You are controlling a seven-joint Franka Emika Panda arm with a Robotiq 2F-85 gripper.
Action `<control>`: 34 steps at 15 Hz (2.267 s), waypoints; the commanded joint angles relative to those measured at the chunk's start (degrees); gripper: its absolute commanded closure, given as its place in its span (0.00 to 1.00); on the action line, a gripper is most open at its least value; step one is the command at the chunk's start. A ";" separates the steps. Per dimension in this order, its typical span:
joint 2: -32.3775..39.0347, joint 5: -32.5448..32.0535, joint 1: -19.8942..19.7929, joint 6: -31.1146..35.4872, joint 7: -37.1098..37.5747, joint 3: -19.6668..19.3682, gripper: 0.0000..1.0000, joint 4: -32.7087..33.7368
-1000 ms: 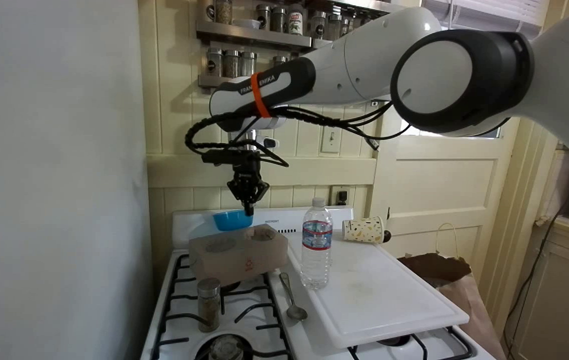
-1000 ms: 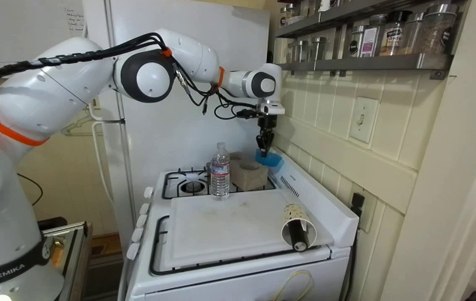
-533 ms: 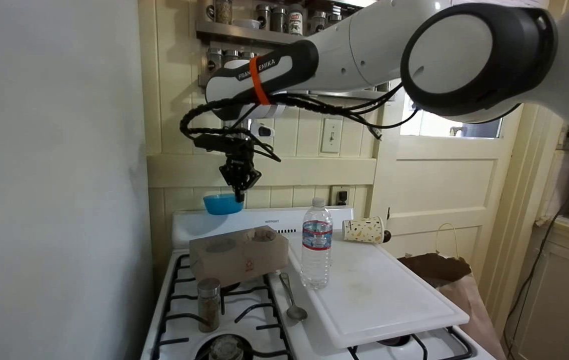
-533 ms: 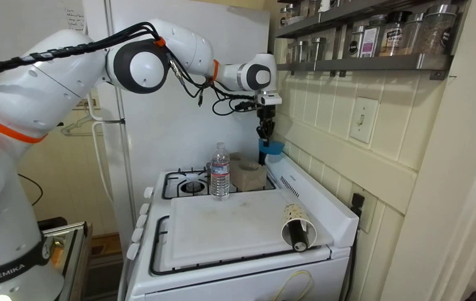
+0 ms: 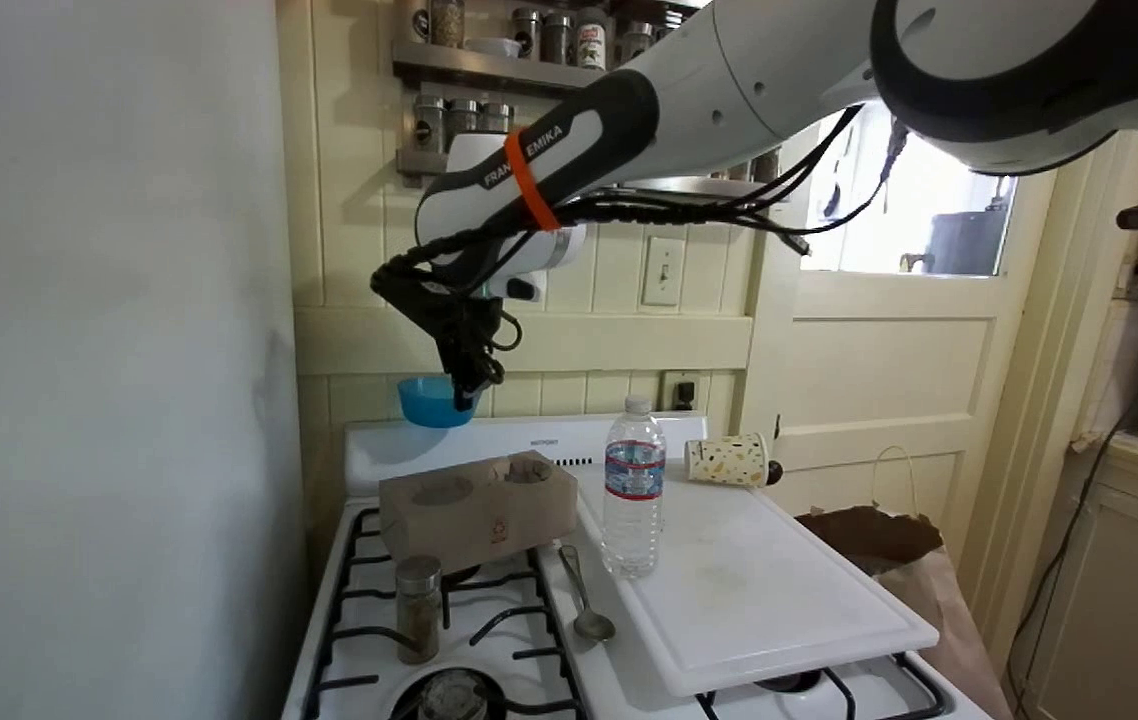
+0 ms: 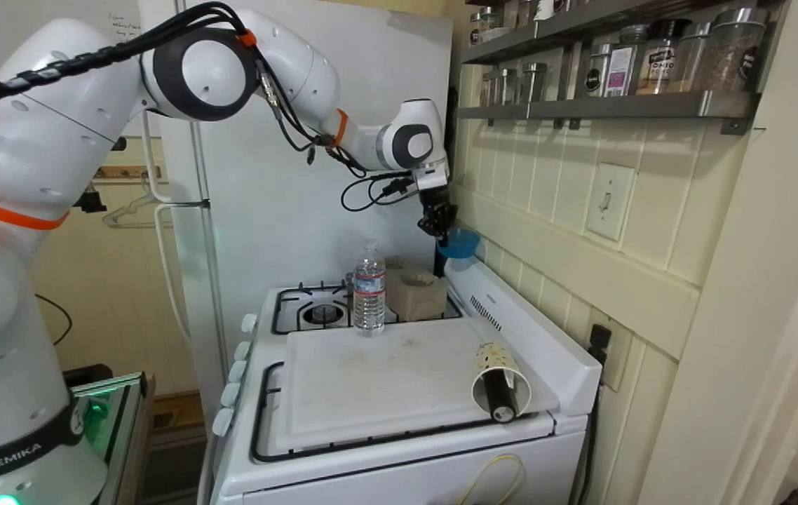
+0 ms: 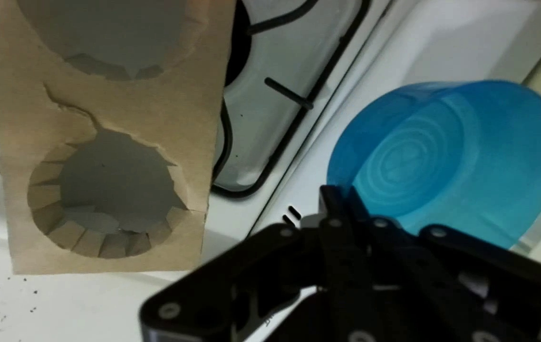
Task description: Move the blue bowl to the right
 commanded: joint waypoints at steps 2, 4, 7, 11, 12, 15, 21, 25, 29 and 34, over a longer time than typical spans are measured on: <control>-9.76 -1.00 1.87 12.35 13.68 -3.57 0.99 -16.34; -12.88 -2.95 3.05 17.83 19.91 -5.31 0.99 -21.87; -17.92 -7.99 5.23 24.57 30.65 -8.49 0.99 -30.52; -25.27 -16.92 13.35 32.29 45.18 -19.14 0.99 -42.65; -27.26 -19.92 16.84 33.50 48.57 -24.00 0.99 -45.03; -31.98 -32.93 25.75 33.16 58.48 -37.17 0.99 -47.51; -46.29 -48.10 28.35 16.06 63.34 -38.41 0.99 -51.87; -54.88 -43.98 11.45 4.49 63.77 -16.55 0.99 -62.42; -60.52 -29.91 -0.55 0.99 60.98 -2.03 0.99 -72.28; -59.97 -23.83 -8.85 4.24 57.59 6.03 0.96 -74.14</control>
